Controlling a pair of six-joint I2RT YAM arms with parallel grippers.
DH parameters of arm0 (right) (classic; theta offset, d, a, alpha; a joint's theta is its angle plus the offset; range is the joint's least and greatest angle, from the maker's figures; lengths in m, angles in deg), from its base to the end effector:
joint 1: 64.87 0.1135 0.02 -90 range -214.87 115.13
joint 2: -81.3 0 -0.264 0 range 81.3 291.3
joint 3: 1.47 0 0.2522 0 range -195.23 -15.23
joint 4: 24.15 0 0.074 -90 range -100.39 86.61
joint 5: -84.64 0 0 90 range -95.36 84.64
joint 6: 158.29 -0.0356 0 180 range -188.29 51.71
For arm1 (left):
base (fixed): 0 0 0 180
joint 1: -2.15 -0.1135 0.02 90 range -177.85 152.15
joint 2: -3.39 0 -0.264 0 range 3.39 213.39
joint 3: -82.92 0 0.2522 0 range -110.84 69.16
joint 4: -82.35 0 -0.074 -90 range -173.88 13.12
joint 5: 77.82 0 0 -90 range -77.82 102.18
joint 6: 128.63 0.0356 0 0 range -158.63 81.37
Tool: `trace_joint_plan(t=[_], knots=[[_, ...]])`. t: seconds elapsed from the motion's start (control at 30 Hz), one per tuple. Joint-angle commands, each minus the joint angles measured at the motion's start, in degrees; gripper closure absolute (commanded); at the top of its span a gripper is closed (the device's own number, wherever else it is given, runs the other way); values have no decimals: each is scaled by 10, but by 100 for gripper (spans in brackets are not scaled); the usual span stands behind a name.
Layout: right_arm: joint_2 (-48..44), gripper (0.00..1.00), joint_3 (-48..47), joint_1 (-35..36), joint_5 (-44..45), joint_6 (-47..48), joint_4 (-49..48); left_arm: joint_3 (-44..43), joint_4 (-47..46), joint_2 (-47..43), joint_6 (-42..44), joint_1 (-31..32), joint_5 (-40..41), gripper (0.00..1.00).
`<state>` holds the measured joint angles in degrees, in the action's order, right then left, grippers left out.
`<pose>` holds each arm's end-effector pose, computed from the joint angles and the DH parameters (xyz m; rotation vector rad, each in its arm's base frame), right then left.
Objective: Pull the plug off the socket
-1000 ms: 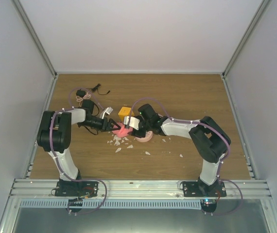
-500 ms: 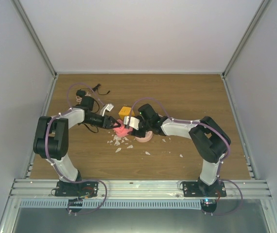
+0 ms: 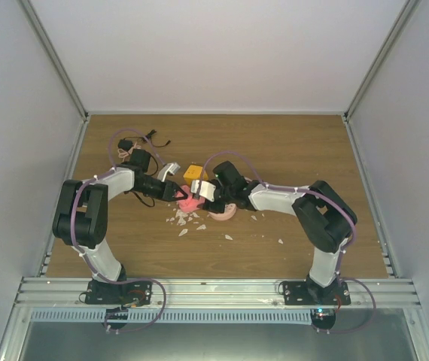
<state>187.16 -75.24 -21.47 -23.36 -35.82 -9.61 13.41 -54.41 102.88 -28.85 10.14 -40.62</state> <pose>0.2685 0.2690 0.1551 -1.5800 1.7834 0.4650 0.3026 -0.0711 0.1564 0.5814 2.5039 -1.2666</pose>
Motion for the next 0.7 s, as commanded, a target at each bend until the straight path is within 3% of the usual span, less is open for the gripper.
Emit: trace_joint_plan(t=[0.0,0.67], knots=[[27,44,1,14,32,-16,38,-16,0,-14,-6,4,-4,72],[57,52,-8,28,45,-29,45,-3,-16,1,-40,-37,-124,93]])
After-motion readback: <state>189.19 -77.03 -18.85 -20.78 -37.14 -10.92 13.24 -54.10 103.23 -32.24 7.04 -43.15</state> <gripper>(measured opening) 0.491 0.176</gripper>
